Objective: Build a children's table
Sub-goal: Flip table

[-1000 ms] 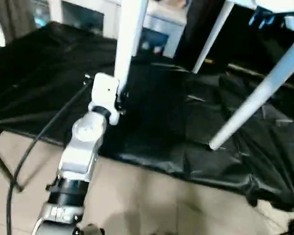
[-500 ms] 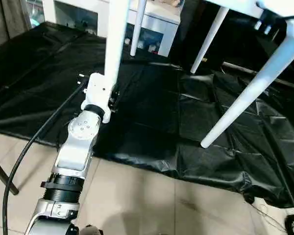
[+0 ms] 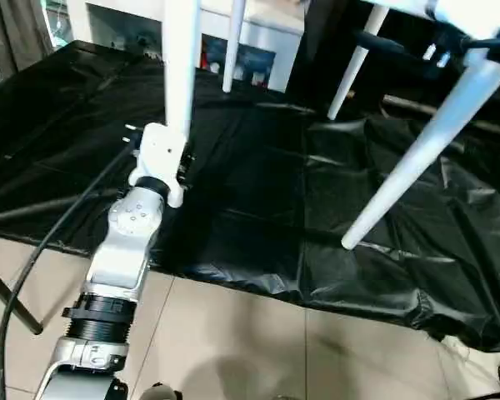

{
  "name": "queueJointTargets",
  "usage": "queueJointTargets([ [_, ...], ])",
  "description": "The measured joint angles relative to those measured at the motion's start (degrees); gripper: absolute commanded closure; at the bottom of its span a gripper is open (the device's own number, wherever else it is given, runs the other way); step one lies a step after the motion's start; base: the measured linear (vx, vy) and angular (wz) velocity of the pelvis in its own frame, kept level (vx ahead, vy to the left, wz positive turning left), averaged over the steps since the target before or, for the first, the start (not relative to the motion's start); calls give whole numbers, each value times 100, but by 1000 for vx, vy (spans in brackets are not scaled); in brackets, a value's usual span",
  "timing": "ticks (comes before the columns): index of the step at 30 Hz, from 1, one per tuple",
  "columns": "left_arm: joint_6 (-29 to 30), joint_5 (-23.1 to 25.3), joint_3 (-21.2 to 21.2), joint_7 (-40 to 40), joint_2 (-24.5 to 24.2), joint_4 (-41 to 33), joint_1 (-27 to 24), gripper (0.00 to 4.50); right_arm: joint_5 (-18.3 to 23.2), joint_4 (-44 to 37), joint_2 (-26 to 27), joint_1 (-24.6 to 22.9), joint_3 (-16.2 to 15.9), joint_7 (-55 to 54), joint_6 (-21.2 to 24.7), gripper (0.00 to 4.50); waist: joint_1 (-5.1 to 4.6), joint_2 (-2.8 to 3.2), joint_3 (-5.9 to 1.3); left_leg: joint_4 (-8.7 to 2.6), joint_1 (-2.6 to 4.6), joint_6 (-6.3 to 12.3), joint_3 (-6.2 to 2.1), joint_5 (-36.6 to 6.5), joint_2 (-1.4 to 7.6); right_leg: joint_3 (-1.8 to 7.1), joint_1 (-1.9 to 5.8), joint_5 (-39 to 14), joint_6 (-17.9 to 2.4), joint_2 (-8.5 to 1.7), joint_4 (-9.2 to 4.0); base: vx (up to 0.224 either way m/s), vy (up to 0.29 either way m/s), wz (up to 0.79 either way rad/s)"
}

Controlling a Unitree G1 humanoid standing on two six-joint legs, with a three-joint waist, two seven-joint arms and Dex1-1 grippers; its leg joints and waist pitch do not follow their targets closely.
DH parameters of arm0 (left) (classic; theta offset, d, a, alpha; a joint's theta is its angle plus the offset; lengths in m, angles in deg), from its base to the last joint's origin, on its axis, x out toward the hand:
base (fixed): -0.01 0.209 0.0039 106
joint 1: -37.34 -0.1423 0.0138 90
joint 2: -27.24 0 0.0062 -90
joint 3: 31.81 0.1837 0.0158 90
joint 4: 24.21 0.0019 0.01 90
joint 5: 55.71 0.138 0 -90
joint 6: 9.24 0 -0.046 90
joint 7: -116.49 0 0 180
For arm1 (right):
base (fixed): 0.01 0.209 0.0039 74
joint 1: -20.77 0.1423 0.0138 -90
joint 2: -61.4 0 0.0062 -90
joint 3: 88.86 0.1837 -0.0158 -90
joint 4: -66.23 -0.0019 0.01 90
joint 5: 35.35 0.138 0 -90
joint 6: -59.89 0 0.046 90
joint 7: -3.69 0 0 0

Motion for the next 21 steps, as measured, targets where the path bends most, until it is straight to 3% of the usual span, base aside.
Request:
queueJointTargets([
  [1,74,29,-5,16,-40,8,-100,211,207,-137,65,-2,55,16,97,0,-3,18,10,-8,0,7,6,22,3,0,-8,0,0,1,0,0,0,0],
  [2,169,35,-5,52,-46,29,-240,180,433,-260,82,-13,147,24,265,0,3,27,17,-28,-5,26,14,70,9,1,-23,-1,0,6,0,0,0,0],
  [5,291,24,-24,136,-124,12,-544,169,1093,-629,182,-162,387,-5,661,0,26,29,21,-62,-17,37,26,105,14,32,-54,-6,-8,28,-15,0,0,0],
  [6,263,-7,-48,182,-172,-56,-628,169,1332,-812,276,-298,444,-66,825,0,46,31,22,-74,-15,40,30,107,16,55,-60,-8,-11,42,-19,0,0,0],
  [8,184,-68,-106,247,-203,-202,-751,128,1661,-1054,441,-555,468,-145,1078,0,66,39,28,-87,-13,49,45,110,19,112,-79,-8,-11,70,-20,0,0,0],
  [10,-161,-219,-266,304,-216,-498,-1068,129,2052,-1479,694,-1095,523,-382,1555,0,93,51,35,-107,0,76,56,123,25,127,-83,-16,-25,80,-22,0,0,0],
  [15,-474,-577,-670,347,-172,-867,-1615,129,2233,-2040,877,-2267,302,-734,2114,0,226,141,89,-120,4,39,76,116,40,129,-90,-19,-30,87,-22,0,0,0],
  [19,-522,-1166,-1040,497,72,-1618,-2295,129,2257,-2534,1256,-3759,-153,-1184,2398,0,340,234,123,-130,27,31,93,116,46,135,-69,-20,-32,88,-40,0,0,0],
  [21,-525,-1223,-1027,533,90,-1736,-2457,129,2051,-2484,1440,-4196,-314,-1538,2496,0,362,343,152,-135,25,26,127,120,46,149,-75,-8,-25,76,-40,0,0,0],
])
